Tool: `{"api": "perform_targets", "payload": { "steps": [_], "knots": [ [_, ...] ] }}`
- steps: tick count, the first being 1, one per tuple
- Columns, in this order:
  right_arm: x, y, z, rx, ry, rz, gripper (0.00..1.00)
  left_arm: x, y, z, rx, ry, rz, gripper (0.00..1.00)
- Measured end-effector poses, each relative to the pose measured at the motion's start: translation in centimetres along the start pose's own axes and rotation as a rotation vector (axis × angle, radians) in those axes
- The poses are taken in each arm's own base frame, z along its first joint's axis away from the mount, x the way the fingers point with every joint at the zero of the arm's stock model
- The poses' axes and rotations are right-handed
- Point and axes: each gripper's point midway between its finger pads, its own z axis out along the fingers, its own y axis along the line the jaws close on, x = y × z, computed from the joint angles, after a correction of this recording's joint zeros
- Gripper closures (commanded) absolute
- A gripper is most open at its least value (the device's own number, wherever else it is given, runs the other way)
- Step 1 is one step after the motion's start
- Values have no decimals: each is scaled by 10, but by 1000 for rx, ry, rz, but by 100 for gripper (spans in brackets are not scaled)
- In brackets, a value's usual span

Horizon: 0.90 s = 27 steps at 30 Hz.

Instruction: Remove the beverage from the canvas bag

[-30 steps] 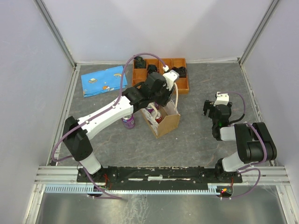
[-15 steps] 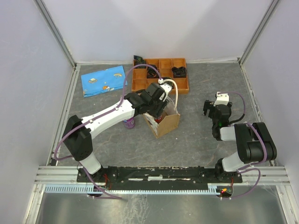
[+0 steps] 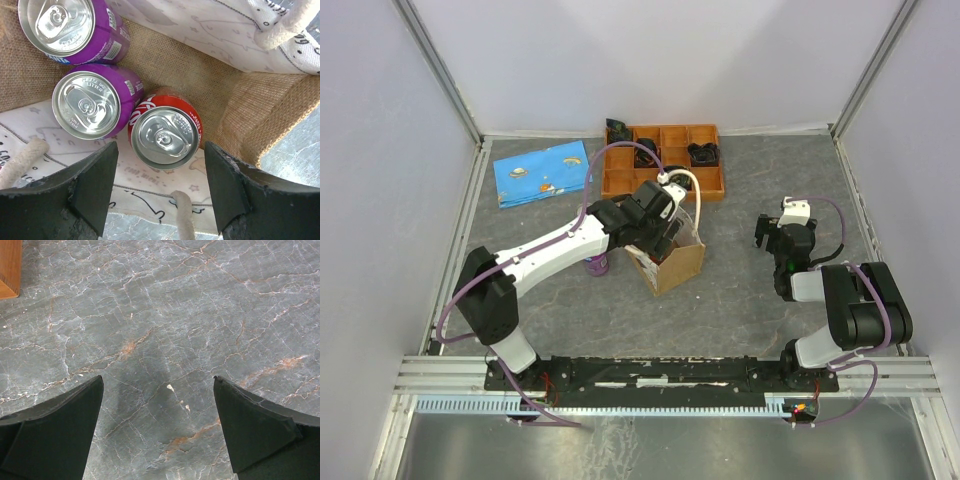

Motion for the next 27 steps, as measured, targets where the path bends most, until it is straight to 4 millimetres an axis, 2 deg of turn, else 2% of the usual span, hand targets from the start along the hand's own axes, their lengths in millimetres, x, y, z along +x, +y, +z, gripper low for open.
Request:
{"api": "perform_targets", "payload": {
  "steps": [6, 17, 27],
  "knots": [
    [0, 0, 0, 0, 0, 0, 1, 4, -3, 2, 18, 16, 1, 24],
    [0, 0, 0, 0, 0, 0, 1, 23, -7, 27, 19, 98, 12, 20],
    [0, 0, 0, 0, 0, 0, 1, 24, -9, 35, 20, 116, 14, 19]
  ]
}}
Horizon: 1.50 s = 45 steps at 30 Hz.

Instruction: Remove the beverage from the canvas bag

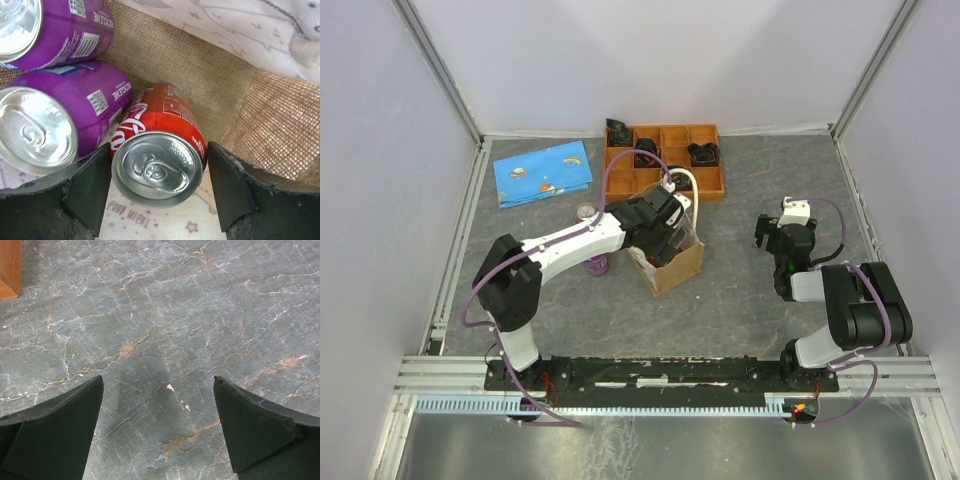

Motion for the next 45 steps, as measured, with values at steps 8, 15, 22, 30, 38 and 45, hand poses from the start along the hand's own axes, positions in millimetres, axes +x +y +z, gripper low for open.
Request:
{"api": "perform_targets", "payload": {
  "steps": [8, 15, 22, 30, 38, 45],
  "knots": [
    [0, 0, 0, 0, 0, 0, 1, -2, 0, 16, -12, 28, 4, 22],
    [0, 0, 0, 0, 0, 0, 1, 0, 0, 18, -13, 41, 7, 73],
    [0, 0, 0, 0, 0, 0, 1, 0, -1, 17, -11, 51, 8, 97],
    [0, 0, 0, 0, 0, 0, 1, -6, -13, 4, 0, 55, 51, 97],
    [0, 0, 0, 0, 0, 0, 1, -74, -20, -56, 20, -157, 51, 97],
    [0, 0, 0, 0, 0, 0, 1, -108, -6, -104, -32, -288, 36, 97]
  ]
}}
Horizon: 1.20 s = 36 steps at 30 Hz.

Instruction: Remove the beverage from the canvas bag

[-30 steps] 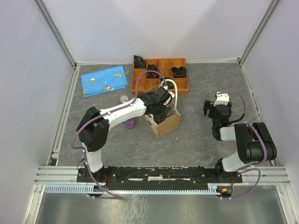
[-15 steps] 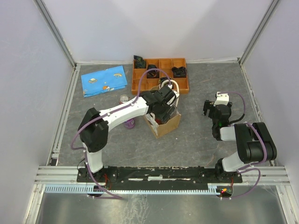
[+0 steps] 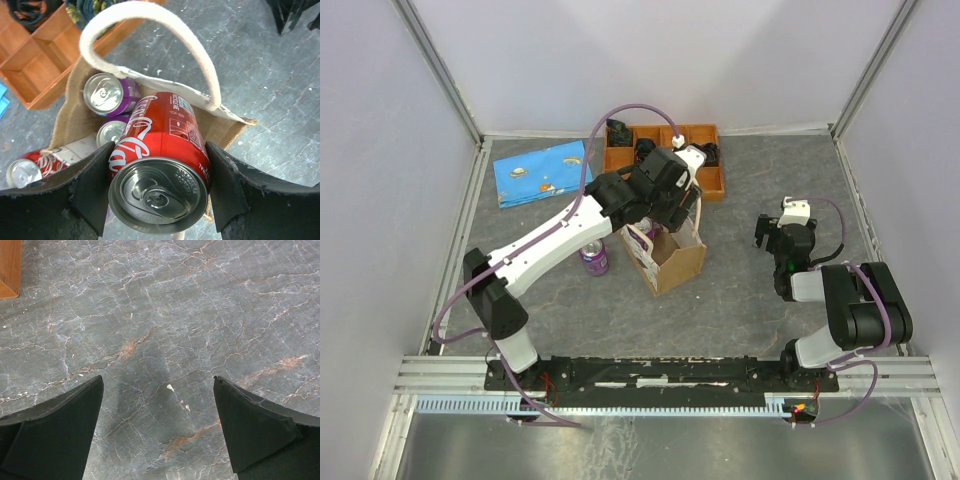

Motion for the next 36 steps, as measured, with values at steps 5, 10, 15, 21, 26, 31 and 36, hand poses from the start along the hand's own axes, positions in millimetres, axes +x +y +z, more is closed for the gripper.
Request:
{"api": "perform_targets", "payload": {
  "steps": [5, 10, 15, 21, 26, 31, 36],
  "knots": [
    [0, 0, 0, 0, 0, 0, 1, 4, 18, -11, -84, 19, 19, 97],
    [0, 0, 0, 0, 0, 0, 1, 6, 46, -32, -218, 39, 55, 97],
    [0, 0, 0, 0, 0, 0, 1, -5, 87, -74, -341, -21, 16, 97],
    [0, 0, 0, 0, 0, 0, 1, 5, 158, -133, -509, -96, -115, 97],
    [0, 0, 0, 0, 0, 0, 1, 45, 206, -160, -643, -87, -218, 97],
    [0, 0, 0, 0, 0, 0, 1, 94, 224, -148, -681, -34, -294, 97],
    [0, 0, 0, 0, 0, 0, 1, 134, 233, -115, -656, 23, -376, 97]
  ]
}}
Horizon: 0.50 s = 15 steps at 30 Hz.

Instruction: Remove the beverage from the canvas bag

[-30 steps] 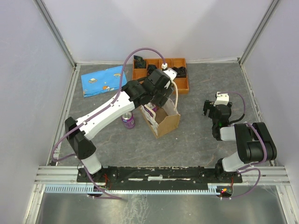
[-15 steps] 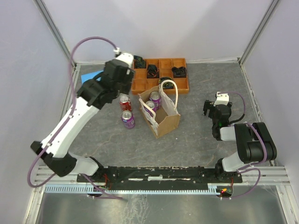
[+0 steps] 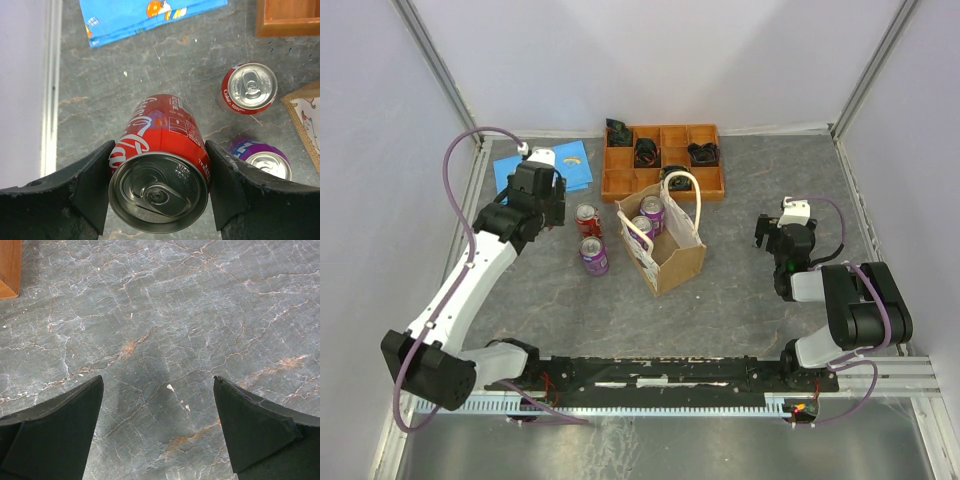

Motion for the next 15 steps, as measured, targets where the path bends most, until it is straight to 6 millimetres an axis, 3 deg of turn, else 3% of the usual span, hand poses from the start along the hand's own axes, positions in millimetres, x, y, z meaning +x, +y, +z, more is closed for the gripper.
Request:
{"api": "perform_targets", "payload": {
  "steps": [15],
  "knots": [
    [0, 0, 0, 0, 0, 0, 1, 49, -14, 75, 57, 118, -127, 97]
  ]
}}
